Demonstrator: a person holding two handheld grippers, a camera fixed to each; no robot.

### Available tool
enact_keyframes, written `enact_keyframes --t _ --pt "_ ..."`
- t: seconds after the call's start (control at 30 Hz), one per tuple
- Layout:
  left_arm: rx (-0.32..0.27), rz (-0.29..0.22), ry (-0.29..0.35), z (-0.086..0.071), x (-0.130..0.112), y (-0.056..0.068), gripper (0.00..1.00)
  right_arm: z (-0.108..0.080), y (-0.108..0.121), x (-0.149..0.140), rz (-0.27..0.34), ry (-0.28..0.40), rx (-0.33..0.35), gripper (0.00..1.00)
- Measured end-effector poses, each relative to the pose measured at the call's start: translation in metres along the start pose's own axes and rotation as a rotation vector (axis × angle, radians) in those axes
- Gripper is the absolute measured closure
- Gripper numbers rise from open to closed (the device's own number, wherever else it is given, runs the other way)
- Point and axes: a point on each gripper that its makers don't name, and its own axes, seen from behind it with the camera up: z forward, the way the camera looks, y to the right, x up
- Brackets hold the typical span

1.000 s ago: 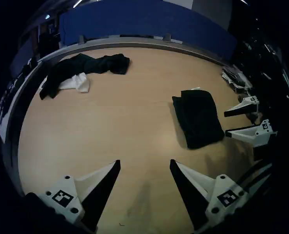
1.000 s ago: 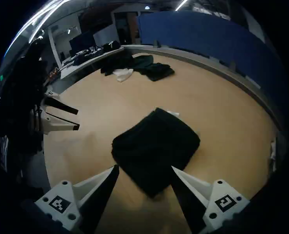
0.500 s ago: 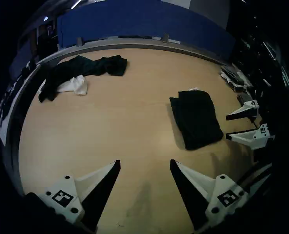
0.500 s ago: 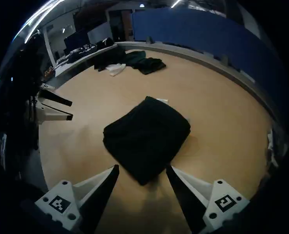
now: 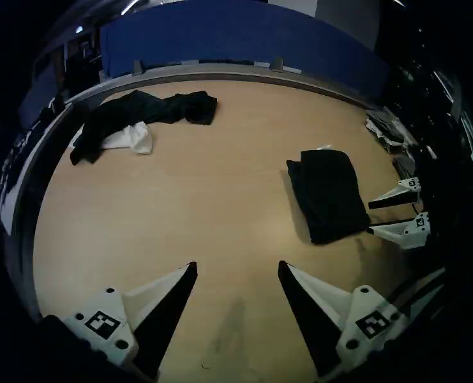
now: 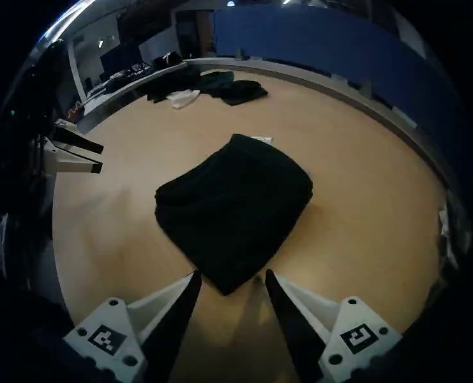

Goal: Fold towel

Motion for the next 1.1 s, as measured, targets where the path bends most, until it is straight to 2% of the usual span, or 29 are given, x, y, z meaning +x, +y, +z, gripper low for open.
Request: enact_keyframes --t 0.17,0.4,0.53,0.73,0.83,1.1 --pt "0.002 -0.003 0.001 0.000 -0.001 -0.002 0.06 0.005 -0.001 -0.006 0.028 -0.015 -0.002 0.48" --pt "0.003 -0.002 0.001 -0.001 0.000 -0.003 0.06 0.006 -0.002 -0.012 0.026 -0.032 -0.008 0.50" --pt "0.005 -0.002 0.000 -0.001 -0.001 -0.004 0.06 0.007 0.002 -0.014 0.018 -0.037 -0.025 0.66" --pt "0.007 -0.004 0.000 0.000 -0.002 -0.006 0.06 0.008 0.001 -0.015 0.040 -0.040 -0.021 0.76" --pt "0.009 -0.004 0.000 0.000 -0.003 -0.007 0.06 0.009 0.001 -0.014 0.059 -0.036 -0.018 0.90" --pt "0.012 -0.006 0.000 0.000 -0.004 -0.009 0.06 0.007 -0.001 -0.012 0.054 -0.022 -0.029 0.97"
